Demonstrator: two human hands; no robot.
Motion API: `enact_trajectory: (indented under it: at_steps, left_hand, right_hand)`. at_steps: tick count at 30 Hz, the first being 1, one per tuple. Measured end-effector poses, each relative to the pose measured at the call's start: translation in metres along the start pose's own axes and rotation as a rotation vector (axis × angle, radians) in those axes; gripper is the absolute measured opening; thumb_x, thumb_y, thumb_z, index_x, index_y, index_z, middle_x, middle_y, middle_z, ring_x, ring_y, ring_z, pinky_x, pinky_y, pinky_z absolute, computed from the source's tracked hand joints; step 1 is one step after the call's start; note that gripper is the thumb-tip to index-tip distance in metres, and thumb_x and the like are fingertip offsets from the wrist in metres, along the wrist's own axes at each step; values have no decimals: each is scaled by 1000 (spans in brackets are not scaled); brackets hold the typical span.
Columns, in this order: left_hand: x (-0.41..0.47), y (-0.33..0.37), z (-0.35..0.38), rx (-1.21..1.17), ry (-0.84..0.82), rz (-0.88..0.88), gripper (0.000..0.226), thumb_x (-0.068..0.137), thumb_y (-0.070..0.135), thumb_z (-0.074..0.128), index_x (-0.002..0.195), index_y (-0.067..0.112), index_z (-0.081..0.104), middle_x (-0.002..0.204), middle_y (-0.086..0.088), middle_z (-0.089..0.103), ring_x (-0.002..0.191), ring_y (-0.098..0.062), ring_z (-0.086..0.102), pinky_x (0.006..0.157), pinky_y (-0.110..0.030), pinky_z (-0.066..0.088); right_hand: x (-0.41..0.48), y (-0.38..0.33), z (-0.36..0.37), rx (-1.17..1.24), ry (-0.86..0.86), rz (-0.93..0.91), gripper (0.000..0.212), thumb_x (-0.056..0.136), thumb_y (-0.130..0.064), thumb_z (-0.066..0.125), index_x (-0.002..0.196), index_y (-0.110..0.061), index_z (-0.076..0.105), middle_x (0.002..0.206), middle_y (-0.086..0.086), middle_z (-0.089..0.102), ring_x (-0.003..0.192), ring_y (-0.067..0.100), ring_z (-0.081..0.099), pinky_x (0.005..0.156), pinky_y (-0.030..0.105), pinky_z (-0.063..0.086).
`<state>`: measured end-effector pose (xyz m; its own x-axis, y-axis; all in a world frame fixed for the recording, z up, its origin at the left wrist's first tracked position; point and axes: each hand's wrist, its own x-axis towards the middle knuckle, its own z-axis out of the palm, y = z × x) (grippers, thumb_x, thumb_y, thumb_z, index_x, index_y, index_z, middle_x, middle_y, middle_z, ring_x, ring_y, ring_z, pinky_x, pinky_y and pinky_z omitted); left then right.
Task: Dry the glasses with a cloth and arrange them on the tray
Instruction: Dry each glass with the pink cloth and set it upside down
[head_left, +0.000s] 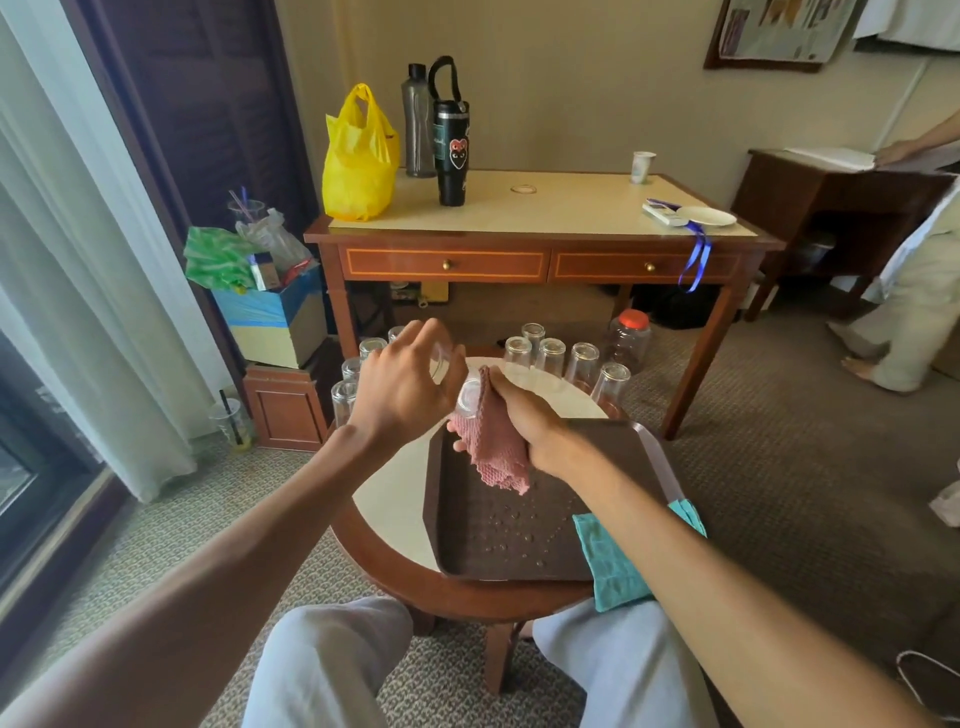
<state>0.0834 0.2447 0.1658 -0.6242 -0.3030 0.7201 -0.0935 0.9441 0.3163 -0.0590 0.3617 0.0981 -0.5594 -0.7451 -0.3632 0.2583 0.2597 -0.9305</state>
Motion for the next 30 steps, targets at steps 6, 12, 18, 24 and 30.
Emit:
enact_trajectory:
  at_steps: [6, 12, 18, 24, 30]
  left_hand:
    - [-12, -29, -3, 52, 27, -327, 28, 97, 40, 64, 110, 16, 62, 102, -3, 75, 79, -19, 66, 64, -25, 37]
    - [-37, -54, 5, 151, -170, -460, 38, 97, 45, 62, 115, 12, 61, 111, -5, 75, 78, -18, 61, 56, -24, 33]
    - [-69, -73, 21, 192, -399, -507, 48, 95, 45, 65, 129, 14, 55, 125, -3, 71, 99, -28, 71, 69, -32, 51]
    - [-93, -85, 41, 330, -559, -501, 48, 91, 51, 66, 122, 15, 57, 123, -4, 71, 98, -30, 71, 75, -38, 54]
    - [-105, -91, 57, 394, -582, -453, 52, 90, 58, 63, 120, 16, 56, 116, -6, 70, 96, -31, 70, 74, -38, 56]
  right_hand:
    - [-36, -20, 23, 65, 58, -4, 72, 91, -68, 52, 125, -5, 62, 119, 26, 67, 100, 40, 67, 104, 54, 48]
    - [-22, -3, 18, 181, 113, 5, 61, 94, -63, 51, 80, -11, 79, 81, 14, 71, 68, 26, 66, 74, 36, 55]
    - [-14, 12, 21, 28, 54, 72, 34, 92, -44, 64, 98, -10, 64, 86, 15, 64, 70, 24, 65, 71, 32, 55]
    - [-5, 29, 20, 62, 37, 56, 46, 93, -38, 48, 90, 5, 63, 84, 22, 65, 69, 30, 64, 76, 38, 52]
    - [-12, 29, 15, 135, -211, 113, 48, 97, -39, 40, 91, 2, 64, 83, 22, 67, 73, 32, 66, 75, 39, 54]
